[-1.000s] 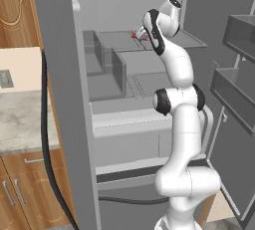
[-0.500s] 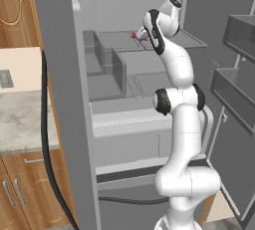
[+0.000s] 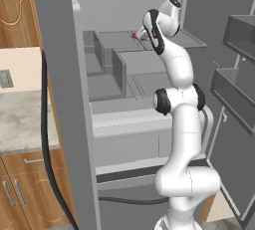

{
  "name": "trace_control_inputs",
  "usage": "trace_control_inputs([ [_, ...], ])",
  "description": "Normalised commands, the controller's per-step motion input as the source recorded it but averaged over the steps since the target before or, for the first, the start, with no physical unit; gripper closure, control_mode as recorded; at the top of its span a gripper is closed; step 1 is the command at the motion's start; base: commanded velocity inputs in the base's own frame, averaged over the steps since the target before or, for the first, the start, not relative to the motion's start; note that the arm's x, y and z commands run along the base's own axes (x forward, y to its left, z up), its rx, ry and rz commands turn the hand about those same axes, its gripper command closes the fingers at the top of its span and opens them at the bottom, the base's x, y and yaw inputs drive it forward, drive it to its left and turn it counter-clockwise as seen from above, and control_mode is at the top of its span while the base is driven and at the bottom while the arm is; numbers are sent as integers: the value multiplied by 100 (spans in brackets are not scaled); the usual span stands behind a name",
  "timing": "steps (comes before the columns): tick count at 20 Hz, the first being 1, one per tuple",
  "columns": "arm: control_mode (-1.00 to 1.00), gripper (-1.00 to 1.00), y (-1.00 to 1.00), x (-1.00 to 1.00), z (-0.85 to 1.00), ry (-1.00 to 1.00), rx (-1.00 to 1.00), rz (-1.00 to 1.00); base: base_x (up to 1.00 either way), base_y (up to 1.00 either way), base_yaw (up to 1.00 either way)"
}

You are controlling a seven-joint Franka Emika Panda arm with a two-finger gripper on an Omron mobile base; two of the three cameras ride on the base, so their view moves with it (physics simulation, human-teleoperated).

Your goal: Take the steak from the fridge and place it on the digital scale on the counter by the fridge. Wait a few seconds for a reading, then move it to the plate on the dining counter.

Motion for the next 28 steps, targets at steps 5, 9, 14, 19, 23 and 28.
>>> trace_control_inputs([
  [5,-100,100,0,-41,2,-1,0,0,0,0,0],
  [9,-100,100,0,-76,14,-7,1,0,0,0,0],
  [14,-100,100,0,-100,-1,-18,7,0,0,0,0],
  [19,-100,100,-5,-100,-34,-25,12,0,0,0,0],
  [23,-100,100,-6,-100,-24,-30,14,0,0,0,0],
  [28,-100,100,0,-100,-23,-32,12,0,0,0,0],
])
